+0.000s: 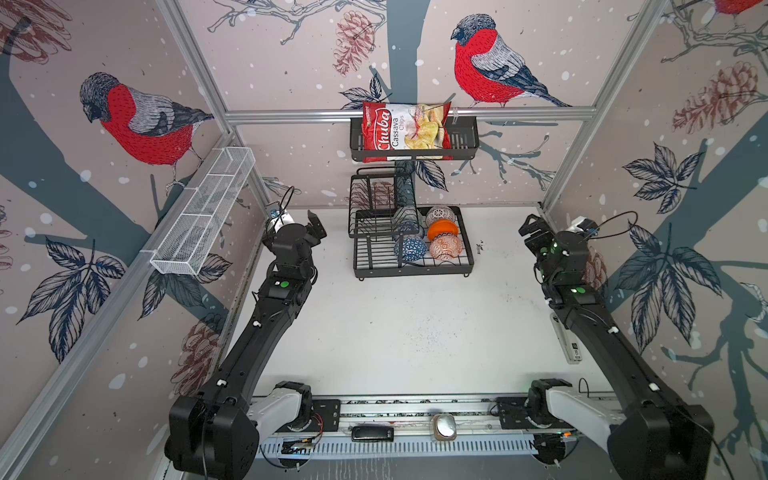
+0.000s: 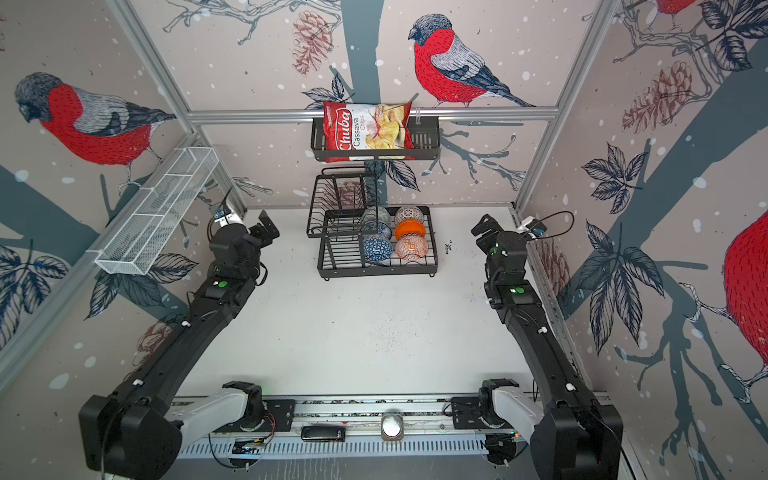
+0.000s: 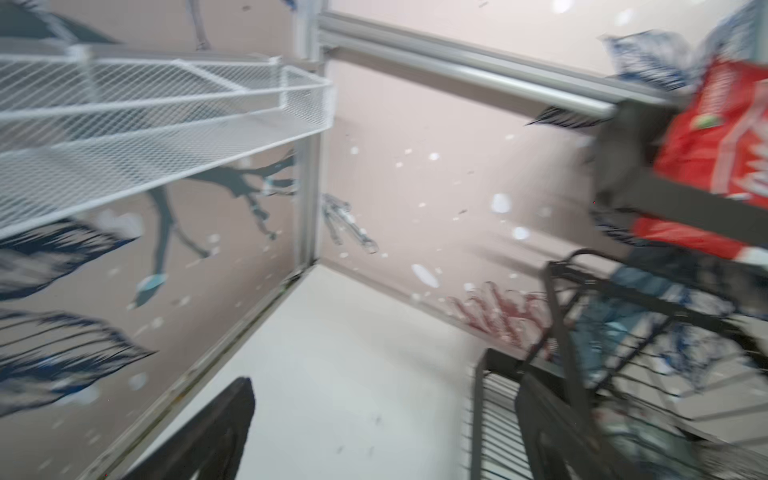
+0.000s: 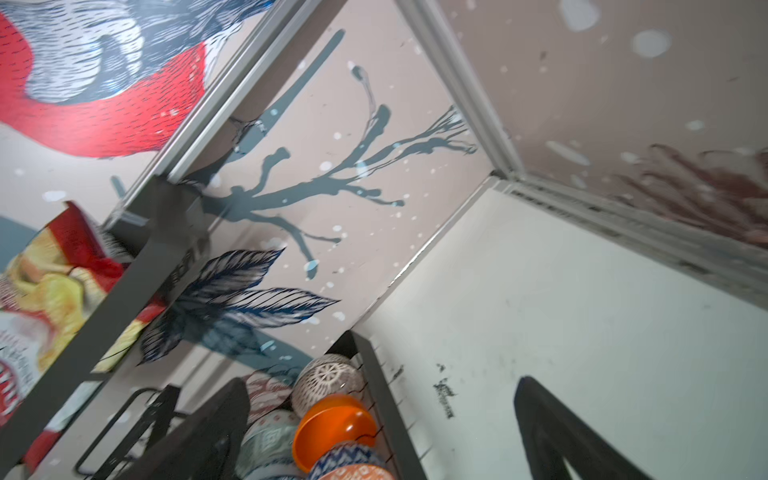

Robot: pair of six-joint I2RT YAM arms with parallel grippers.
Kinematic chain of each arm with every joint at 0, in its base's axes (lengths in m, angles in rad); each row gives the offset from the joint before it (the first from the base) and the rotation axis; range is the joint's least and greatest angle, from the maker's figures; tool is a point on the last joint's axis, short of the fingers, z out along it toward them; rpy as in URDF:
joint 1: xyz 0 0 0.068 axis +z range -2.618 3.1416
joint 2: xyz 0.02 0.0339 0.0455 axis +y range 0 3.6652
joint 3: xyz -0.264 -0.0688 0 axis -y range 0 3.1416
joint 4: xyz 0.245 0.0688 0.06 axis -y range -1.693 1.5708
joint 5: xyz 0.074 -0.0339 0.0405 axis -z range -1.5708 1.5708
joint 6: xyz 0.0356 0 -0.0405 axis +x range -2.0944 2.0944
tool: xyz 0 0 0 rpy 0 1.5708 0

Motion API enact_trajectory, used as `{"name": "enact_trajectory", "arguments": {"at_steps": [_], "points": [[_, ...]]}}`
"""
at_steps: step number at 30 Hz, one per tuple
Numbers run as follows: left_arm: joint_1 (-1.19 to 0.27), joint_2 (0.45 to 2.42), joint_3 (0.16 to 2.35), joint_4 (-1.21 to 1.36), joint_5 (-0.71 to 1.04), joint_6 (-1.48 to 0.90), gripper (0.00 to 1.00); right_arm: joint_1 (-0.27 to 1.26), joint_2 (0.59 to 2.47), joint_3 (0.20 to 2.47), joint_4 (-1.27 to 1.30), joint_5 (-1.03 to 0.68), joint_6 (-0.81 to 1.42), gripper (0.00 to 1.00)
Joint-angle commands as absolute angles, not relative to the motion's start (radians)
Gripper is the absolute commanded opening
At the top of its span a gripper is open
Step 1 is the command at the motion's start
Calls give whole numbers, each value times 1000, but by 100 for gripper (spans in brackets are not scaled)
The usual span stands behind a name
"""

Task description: Load the bowls into the dish rack

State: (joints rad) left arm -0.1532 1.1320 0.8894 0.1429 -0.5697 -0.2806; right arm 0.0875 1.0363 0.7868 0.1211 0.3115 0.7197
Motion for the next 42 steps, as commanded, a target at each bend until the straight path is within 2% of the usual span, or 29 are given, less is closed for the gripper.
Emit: {"name": "enact_trajectory", "arguments": {"at_steps": [1,4,7,10,16,21,23,26,29,34,39,42], "points": [[-130,1145,803,240,-719,-273,98,73,1006,720,170,485,600,100],[-130,1170,670,401,-731,-146,98,68,986,636,247,563,540,100],[-129,1209,612,416,-825,-198,98,63,987,563,316,616,522,100],[-129,1265,562,456,-838,-261,98,63,1020,498,372,640,509,100],[-155,1420,502,547,-931,-285,98,63,1165,423,446,650,483,100],[-171,1486,431,809,-920,-204,98,64,1232,348,557,671,461,100],[-176,1487,435,810,-922,-174,98,69,1249,321,631,652,431,100],[-182,1498,369,1019,-912,-83,98,75,1305,331,665,694,424,100],[-189,1543,280,1286,-824,-7,98,77,1341,345,715,696,385,100],[-237,1582,288,1343,-812,79,98,91,1402,376,775,646,311,100],[-211,1575,327,1235,-735,46,99,104,1402,324,931,647,207,100],[-180,1570,354,1153,-641,26,99,105,1416,210,1185,647,181,100]]}}
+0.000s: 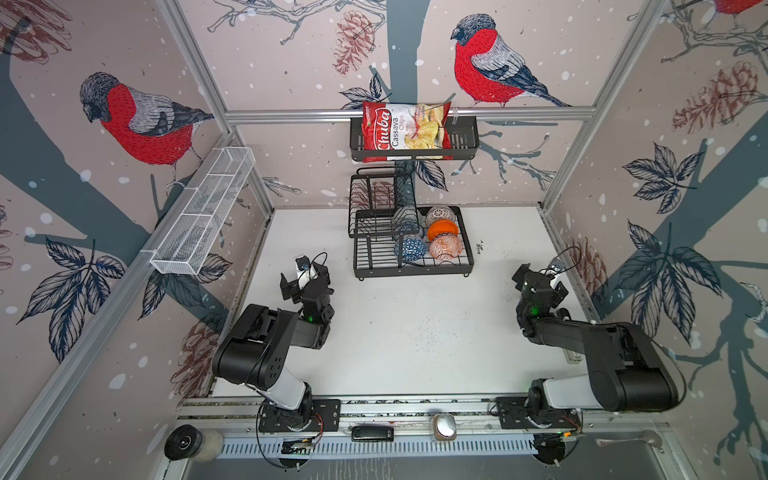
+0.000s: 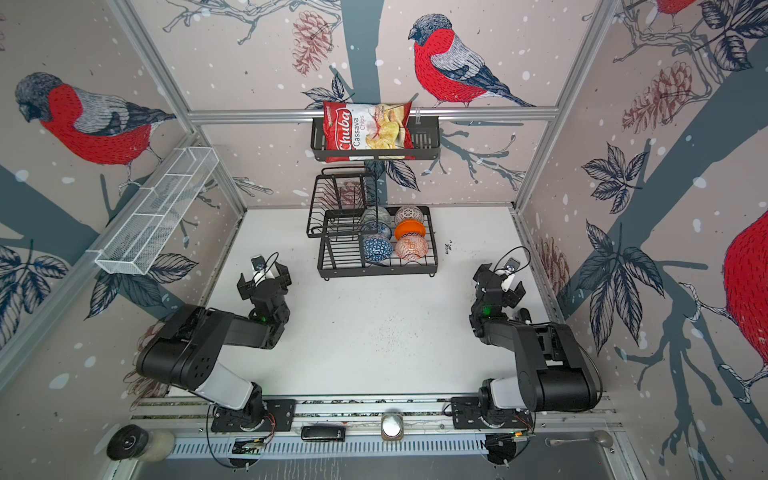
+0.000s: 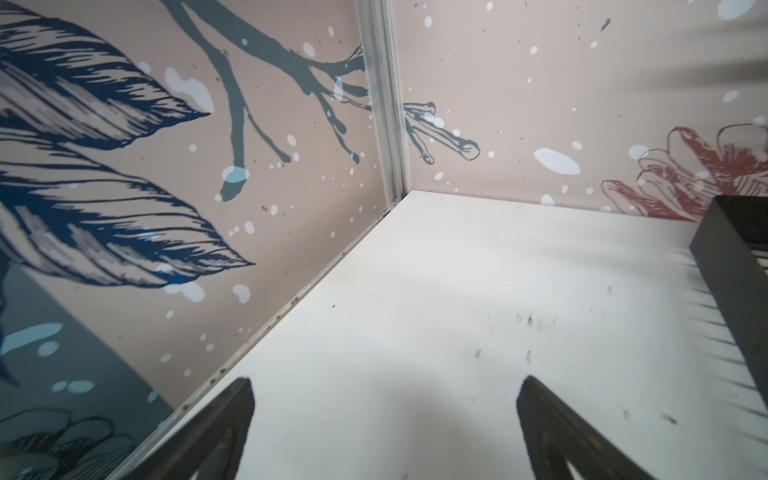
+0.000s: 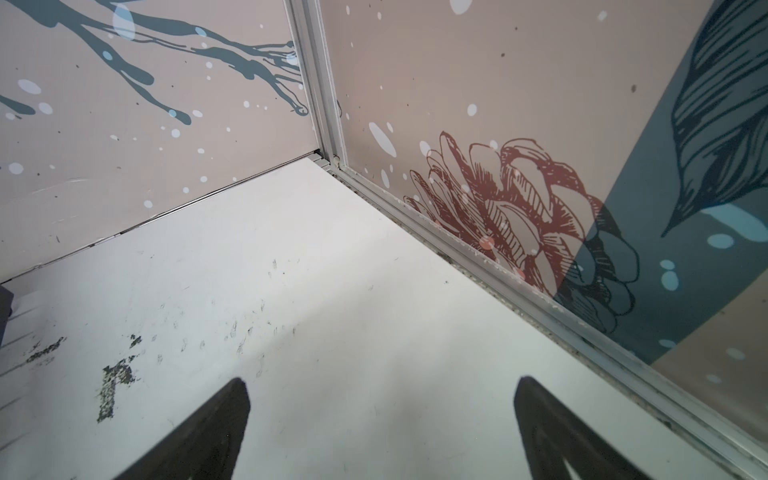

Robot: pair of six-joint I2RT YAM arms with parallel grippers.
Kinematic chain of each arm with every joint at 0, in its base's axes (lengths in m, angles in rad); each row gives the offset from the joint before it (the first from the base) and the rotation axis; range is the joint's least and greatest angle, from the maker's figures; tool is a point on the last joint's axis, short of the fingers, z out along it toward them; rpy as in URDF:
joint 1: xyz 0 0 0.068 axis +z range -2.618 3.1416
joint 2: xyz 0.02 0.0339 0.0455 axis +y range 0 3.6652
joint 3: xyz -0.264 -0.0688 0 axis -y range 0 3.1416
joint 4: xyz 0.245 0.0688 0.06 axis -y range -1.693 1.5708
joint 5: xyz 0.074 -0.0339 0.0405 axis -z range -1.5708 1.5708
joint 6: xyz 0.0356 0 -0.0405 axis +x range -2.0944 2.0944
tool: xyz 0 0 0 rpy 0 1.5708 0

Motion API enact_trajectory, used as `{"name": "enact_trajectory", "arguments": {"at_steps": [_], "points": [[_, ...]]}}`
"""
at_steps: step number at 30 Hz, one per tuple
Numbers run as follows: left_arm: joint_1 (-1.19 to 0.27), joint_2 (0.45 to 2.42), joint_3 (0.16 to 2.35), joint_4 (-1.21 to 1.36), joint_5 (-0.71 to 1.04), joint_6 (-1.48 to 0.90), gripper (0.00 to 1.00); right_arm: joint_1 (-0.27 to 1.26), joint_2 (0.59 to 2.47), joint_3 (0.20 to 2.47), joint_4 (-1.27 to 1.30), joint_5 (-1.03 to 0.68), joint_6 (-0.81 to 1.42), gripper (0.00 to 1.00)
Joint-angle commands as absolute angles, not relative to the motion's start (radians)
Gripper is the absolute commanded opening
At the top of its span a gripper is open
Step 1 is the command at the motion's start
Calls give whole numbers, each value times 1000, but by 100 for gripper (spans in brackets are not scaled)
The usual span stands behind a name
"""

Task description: Load the bowls into the dish rack

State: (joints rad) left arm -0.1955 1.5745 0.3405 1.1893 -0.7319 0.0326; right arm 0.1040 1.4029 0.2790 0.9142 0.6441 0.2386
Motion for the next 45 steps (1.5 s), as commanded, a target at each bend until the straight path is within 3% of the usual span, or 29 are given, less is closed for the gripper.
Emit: {"name": "enact_trajectory", "arguments": {"at_steps": [1,4,10,26,30,33,36,38,40,42,45], "points": [[-179,1568,352,1152,-639,23,98,104,1437,177,1293,642,155,99],[-177,1557,324,1191,-636,19,98,128,1419,223,1155,642,155,99],[-160,1544,298,1224,-619,1,98,179,1470,233,1225,667,69,100],[-147,1534,282,1232,-589,-9,98,115,1420,188,1227,583,135,100],[-149,1535,166,1407,-489,1,100,53,1382,143,1257,487,182,99],[-162,1623,82,1703,-482,59,99,34,1393,141,1265,401,168,99],[-163,1609,84,1674,-476,51,99,40,1551,136,1481,356,110,100],[-163,1607,102,1643,-483,52,99,31,1485,209,1213,340,149,99],[-158,1600,132,1573,-490,42,99,39,1544,170,1398,346,112,100],[-146,1589,195,1439,-488,26,99,40,1492,214,1218,351,138,100],[-94,1571,223,1347,-423,-27,99,51,1518,192,1312,367,118,100]]}}
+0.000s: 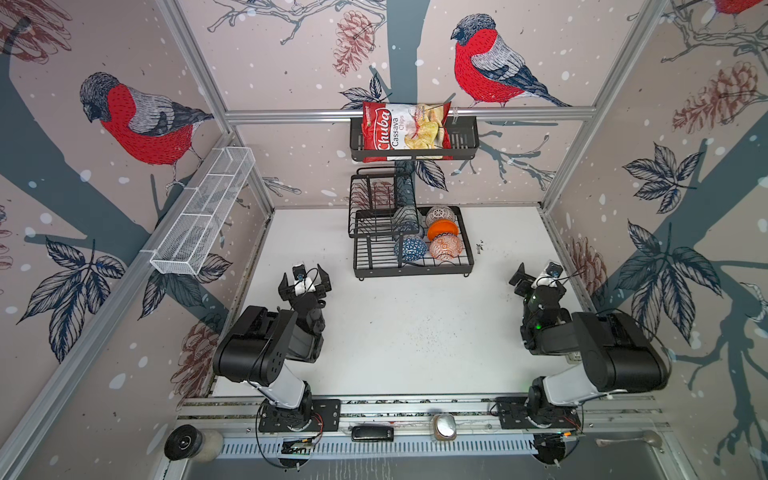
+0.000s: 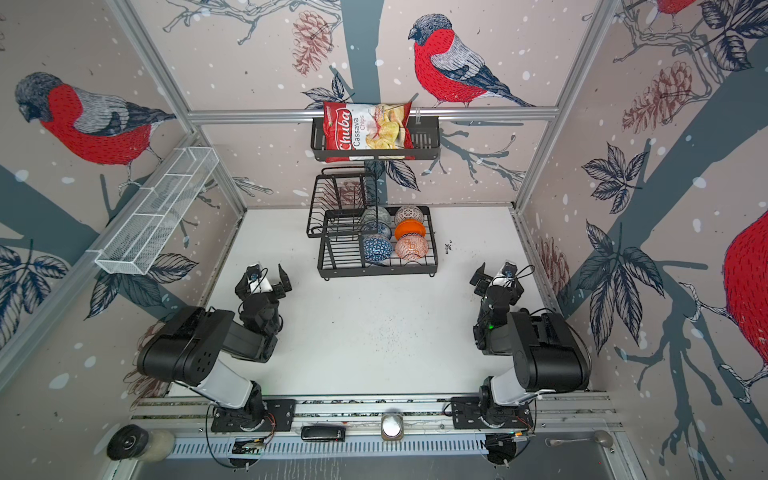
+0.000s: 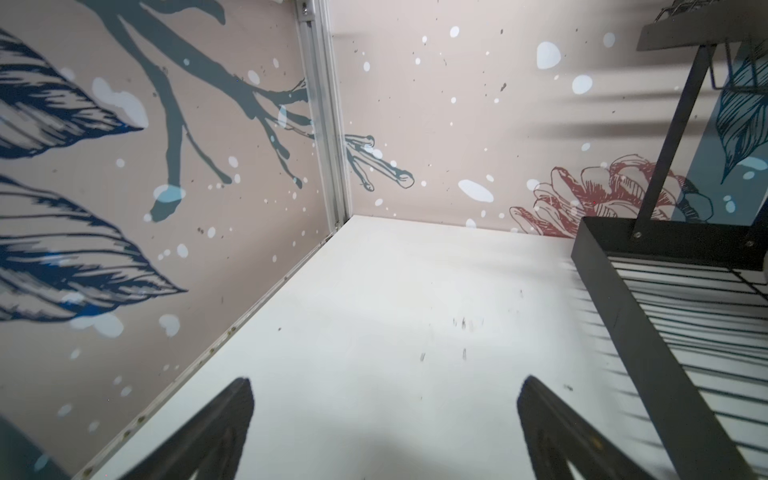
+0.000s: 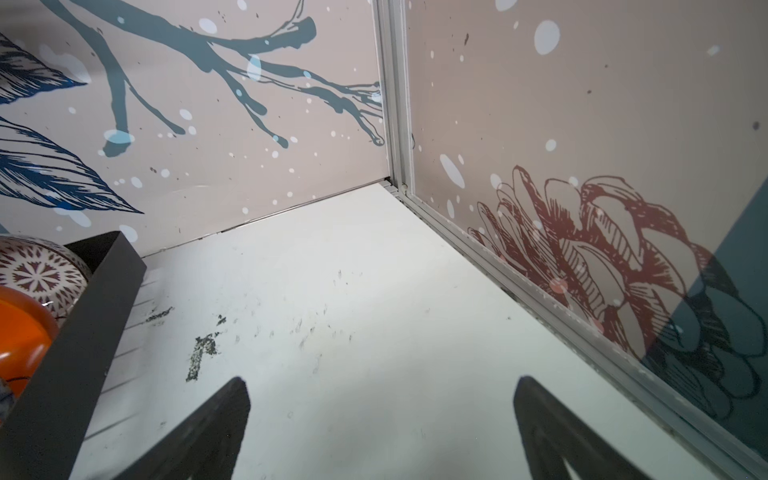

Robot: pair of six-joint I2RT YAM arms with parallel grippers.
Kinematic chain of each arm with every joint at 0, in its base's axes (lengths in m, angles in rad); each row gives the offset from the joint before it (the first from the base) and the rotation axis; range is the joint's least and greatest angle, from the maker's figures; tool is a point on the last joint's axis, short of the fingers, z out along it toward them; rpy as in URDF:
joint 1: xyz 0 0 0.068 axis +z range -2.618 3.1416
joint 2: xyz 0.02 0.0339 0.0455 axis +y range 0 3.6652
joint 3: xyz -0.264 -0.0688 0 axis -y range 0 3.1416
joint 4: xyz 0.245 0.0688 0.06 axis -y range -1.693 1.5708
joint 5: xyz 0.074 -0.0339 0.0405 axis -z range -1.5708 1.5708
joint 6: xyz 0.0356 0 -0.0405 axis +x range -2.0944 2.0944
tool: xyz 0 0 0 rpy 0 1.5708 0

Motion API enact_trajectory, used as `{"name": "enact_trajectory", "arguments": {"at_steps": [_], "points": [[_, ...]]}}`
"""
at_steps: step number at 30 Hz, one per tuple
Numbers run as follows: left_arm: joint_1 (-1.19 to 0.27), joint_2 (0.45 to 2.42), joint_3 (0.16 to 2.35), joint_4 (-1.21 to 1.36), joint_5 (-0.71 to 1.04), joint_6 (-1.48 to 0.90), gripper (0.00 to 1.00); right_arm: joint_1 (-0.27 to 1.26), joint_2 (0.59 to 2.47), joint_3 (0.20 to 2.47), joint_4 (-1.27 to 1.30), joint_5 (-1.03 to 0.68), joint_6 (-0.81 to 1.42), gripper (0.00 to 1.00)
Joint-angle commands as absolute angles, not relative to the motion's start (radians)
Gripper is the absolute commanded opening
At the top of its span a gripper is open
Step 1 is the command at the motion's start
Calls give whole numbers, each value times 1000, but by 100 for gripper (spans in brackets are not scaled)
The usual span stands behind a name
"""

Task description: Load the bowls into the dish rack

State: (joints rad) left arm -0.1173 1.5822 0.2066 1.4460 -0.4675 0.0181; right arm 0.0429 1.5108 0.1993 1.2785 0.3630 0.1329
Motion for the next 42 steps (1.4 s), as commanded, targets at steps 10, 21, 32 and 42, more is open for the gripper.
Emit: {"name": "enact_trajectory", "arguments": {"at_steps": [10,21,32,42], "points": [[-93,1570,216,1364,-422,-23,99,58,1499,212,1240,381,124,100],[-94,1569,216,1364,-422,-23,99,63,1502,215,1241,390,120,100],[-94,1569,216,1365,-422,-23,99,63,1502,213,1242,389,119,100],[-94,1569,216,1364,-422,-23,99,63,1503,213,1242,390,119,100]]}}
